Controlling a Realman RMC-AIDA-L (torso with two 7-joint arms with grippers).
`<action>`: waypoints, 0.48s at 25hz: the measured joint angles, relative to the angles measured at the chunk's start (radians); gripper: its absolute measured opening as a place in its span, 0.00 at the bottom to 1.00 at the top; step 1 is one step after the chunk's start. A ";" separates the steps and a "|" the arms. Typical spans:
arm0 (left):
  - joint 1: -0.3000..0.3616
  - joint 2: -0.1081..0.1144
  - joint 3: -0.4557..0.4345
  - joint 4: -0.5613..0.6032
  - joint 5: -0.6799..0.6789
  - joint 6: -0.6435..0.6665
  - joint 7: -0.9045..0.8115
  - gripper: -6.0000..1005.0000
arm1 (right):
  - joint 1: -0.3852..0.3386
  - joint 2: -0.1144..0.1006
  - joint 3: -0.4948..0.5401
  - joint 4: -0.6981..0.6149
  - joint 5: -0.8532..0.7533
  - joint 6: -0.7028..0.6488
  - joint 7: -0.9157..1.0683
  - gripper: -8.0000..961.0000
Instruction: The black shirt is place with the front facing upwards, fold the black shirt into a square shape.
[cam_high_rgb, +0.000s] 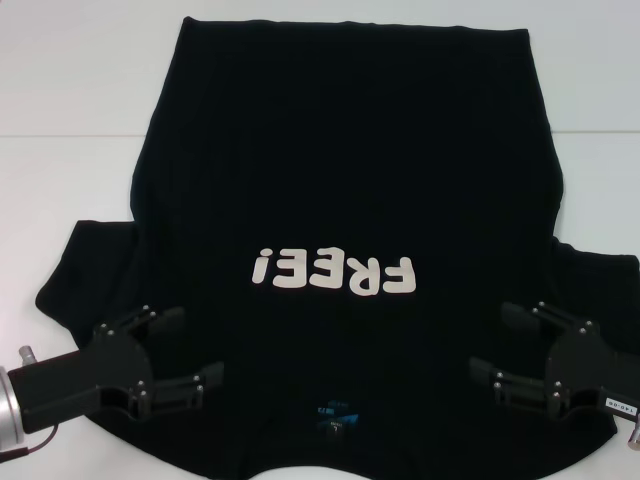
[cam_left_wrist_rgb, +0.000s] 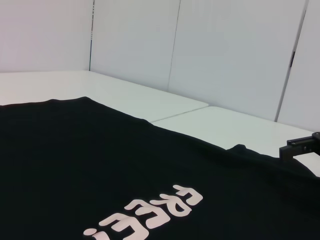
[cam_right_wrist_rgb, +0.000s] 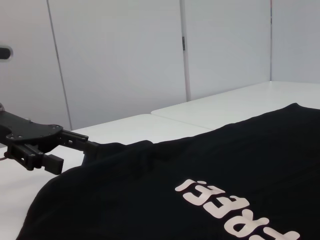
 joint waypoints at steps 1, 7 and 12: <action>0.000 0.000 0.000 0.000 0.001 -0.001 0.000 0.95 | 0.000 0.000 0.000 0.000 0.000 0.000 0.000 0.95; 0.000 0.000 0.006 0.000 0.007 0.004 0.000 0.95 | 0.012 0.002 -0.007 0.001 0.000 0.000 0.000 0.95; 0.000 0.000 0.003 -0.001 0.006 0.021 -0.020 0.95 | 0.024 0.003 -0.009 0.006 0.000 -0.003 0.000 0.95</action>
